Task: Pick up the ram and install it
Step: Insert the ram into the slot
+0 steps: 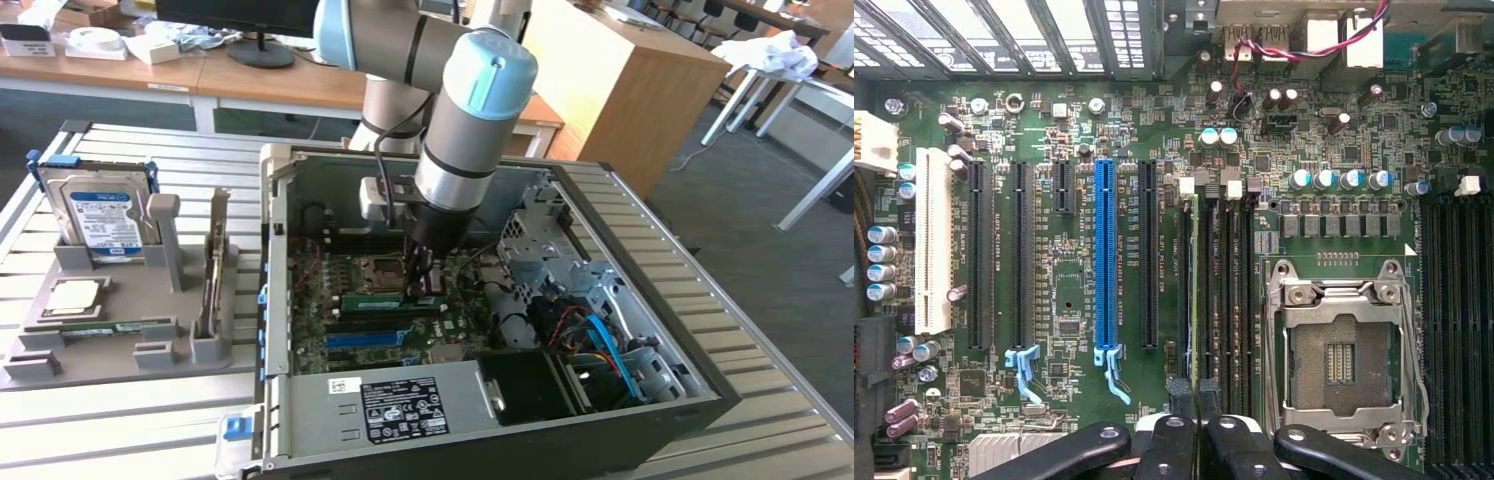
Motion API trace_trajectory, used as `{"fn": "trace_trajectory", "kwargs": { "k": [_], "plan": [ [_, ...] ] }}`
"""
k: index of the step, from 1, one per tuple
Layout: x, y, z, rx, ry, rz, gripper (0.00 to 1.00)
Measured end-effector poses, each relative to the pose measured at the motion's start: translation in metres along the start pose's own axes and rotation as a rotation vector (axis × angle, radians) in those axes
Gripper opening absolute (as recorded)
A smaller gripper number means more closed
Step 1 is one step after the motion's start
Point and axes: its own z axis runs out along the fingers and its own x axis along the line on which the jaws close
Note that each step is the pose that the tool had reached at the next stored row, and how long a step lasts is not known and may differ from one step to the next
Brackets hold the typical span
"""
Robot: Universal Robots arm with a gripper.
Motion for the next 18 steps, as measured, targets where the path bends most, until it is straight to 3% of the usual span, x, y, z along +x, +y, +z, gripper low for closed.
{"fn": "trace_trajectory", "kwargs": {
  "k": [18],
  "plan": [
    [0.0009,-0.0001,0.0001,-0.0008,0.0004,-0.007,0.12]
  ]
}}
